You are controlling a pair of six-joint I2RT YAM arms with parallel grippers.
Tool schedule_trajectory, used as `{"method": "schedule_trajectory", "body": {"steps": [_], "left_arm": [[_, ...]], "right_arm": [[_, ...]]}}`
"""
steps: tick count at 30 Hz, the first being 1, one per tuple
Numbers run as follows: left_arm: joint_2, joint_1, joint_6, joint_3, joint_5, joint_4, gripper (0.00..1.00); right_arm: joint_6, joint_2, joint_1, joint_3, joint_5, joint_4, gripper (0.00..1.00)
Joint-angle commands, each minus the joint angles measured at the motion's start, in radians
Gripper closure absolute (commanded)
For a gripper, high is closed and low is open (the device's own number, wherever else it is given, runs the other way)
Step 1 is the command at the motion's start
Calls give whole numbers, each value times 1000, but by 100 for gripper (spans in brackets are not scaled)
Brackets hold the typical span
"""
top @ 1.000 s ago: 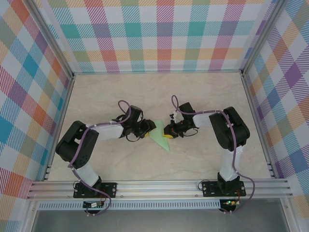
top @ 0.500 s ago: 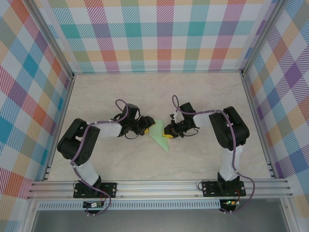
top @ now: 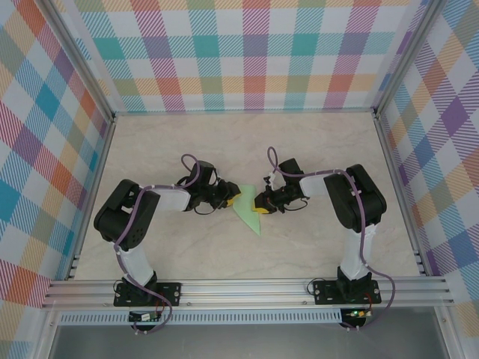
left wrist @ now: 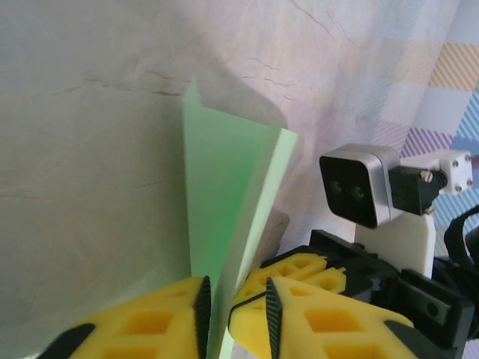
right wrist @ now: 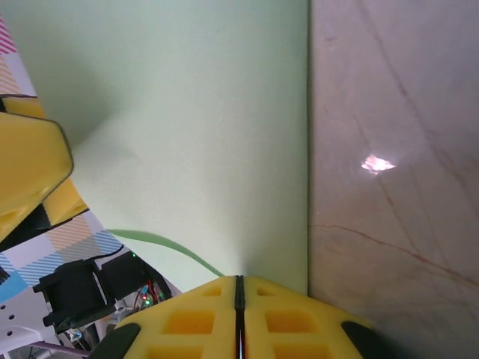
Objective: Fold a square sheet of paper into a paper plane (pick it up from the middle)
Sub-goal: Fold the wing for the fifth time at the center of the table.
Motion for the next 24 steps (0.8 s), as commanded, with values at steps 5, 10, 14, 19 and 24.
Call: {"method": "schedule_trajectory", "body": {"steps": [5, 10, 14, 19, 24], "left_arm": [[-25, 15, 25, 27, -21, -74, 89], [-69, 15, 24, 23, -56, -108, 94], [-91, 15, 24, 21, -73, -127, 94], [-90, 15, 18, 23, -69, -122, 94], [-89, 14, 18, 28, -67, -127, 95]], "right_arm": [[22, -27, -9, -7, 122, -57, 82], [-14, -162, -8, 6, 193, -130, 71], [-47, -282, 20, -42, 325, -141, 65], [-130, -418, 183, -94, 656, -168, 61], [-213, -447, 385, -83, 879, -178, 59]]}}
